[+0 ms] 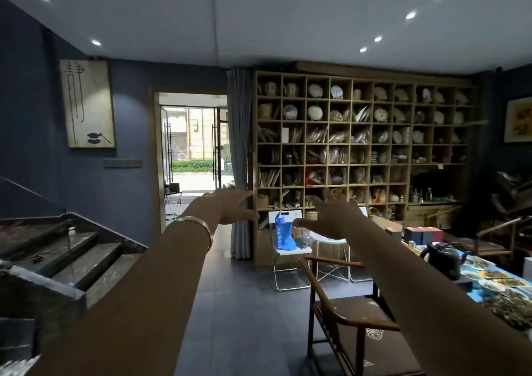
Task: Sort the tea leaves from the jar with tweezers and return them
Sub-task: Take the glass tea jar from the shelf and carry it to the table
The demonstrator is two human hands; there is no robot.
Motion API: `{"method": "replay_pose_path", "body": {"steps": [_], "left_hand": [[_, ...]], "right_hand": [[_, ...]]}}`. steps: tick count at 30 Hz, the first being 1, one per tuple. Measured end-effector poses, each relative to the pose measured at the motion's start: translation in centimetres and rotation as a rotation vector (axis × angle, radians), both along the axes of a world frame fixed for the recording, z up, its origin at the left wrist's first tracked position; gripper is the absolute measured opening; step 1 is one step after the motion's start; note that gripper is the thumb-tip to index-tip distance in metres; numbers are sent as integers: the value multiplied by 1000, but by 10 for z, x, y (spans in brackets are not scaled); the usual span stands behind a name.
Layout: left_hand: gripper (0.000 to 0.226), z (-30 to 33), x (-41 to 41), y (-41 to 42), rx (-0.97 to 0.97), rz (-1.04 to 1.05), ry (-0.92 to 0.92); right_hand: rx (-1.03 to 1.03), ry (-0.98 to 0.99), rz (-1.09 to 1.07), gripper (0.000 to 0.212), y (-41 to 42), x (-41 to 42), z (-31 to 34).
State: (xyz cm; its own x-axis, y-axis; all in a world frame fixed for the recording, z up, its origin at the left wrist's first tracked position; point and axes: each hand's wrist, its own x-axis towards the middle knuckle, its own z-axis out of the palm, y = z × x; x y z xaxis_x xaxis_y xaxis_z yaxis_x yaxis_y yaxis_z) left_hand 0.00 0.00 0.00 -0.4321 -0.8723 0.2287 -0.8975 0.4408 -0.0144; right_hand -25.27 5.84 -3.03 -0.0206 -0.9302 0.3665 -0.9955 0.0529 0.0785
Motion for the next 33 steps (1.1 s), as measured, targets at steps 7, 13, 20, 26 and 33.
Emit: {"method": "replay_pose_path", "body": {"steps": [7,13,20,26,33], "left_hand": [[80,-7,-32,-101,36,5,-2],[80,9,-70,-226,9,24,0],[81,24,-110,-366,30,14,28],[81,19,-116,-482,30,14,16],[81,18,-120,-644,34,-45,44]], "right_hand": [[-15,-39,-11,93,-102,-33,6],[-56,-59,58,94,-225,-64,24],[-52,-64,20,94,-364,-108,32],[-22,-61,-11,96,-482,-118,26],[-36,-57,-46,94,-635,-115,20]]}}
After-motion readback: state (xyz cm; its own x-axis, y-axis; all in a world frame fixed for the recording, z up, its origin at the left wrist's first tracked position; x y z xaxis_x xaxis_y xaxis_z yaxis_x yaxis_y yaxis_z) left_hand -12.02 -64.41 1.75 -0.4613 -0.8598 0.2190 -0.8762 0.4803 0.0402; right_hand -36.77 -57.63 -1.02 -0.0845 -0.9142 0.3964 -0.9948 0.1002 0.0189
